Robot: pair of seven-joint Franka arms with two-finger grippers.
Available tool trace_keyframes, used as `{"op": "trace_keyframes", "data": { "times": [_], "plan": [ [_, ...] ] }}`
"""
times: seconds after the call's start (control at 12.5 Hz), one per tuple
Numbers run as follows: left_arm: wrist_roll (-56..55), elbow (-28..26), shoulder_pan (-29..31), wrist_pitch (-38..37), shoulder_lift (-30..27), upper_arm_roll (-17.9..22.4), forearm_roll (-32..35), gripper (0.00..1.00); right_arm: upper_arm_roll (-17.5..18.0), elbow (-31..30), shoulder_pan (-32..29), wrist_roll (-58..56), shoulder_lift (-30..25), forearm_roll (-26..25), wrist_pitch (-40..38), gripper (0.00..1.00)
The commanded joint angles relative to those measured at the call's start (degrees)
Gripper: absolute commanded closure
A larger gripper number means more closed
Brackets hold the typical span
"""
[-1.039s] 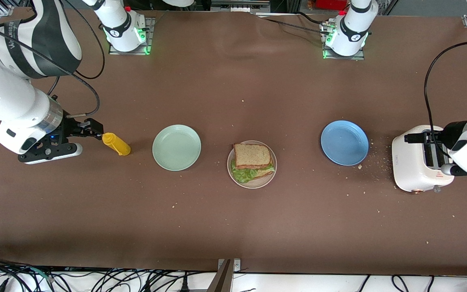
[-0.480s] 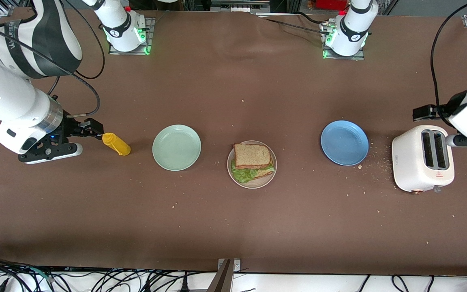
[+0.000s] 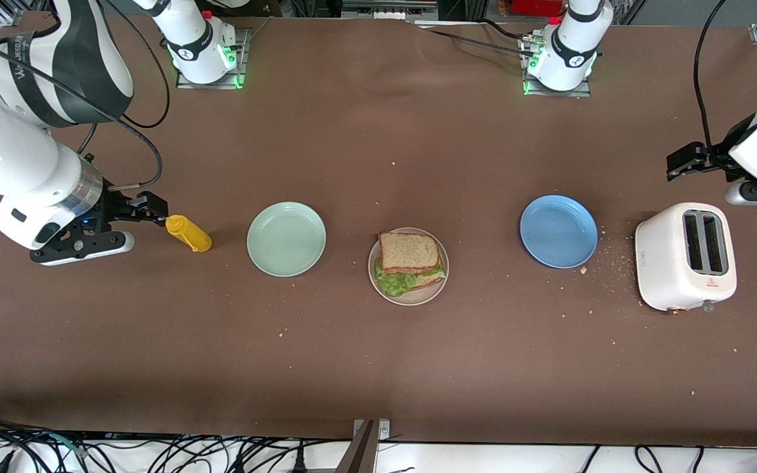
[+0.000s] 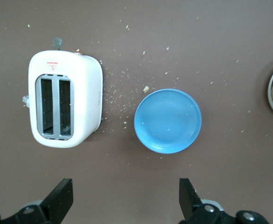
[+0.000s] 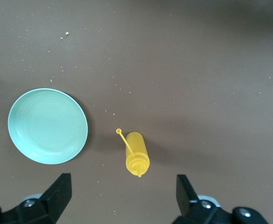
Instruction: Make sandwich in beige plate with both arms
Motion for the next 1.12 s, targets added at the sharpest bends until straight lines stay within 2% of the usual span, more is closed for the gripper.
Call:
{"op": "trace_keyframes", "data": {
  "times": [0.0,0.16,0.32,1.04],
  "plan": [
    [-1.24,-2.23,1.1,1.76,-2.02,-0.04,-2.71,0.0,1.2,-1.92,-1.01,1.86,-1.76,-0.65,0.61,0.01],
    [-0.63,-2.76,1.54,1.94,-2.54,-0.13,-2.89,0.0,1.2,-1.92,-1.01,7.38,-1.76,-0.56,-0.7,0.01],
    [-0.45,-2.24,2.94,2.03,-1.85,-0.56,-2.97,0.0,1.29,-1.92,-1.01,7.32,-1.67,-0.47,-0.53,0.01],
    [-1.33,-1.53,1.63,2.29,-0.18,-1.27,-2.89,0.0,1.2,-1.57,-1.01,8.02,-1.67,0.05,-0.62,0.01]
  ]
}}
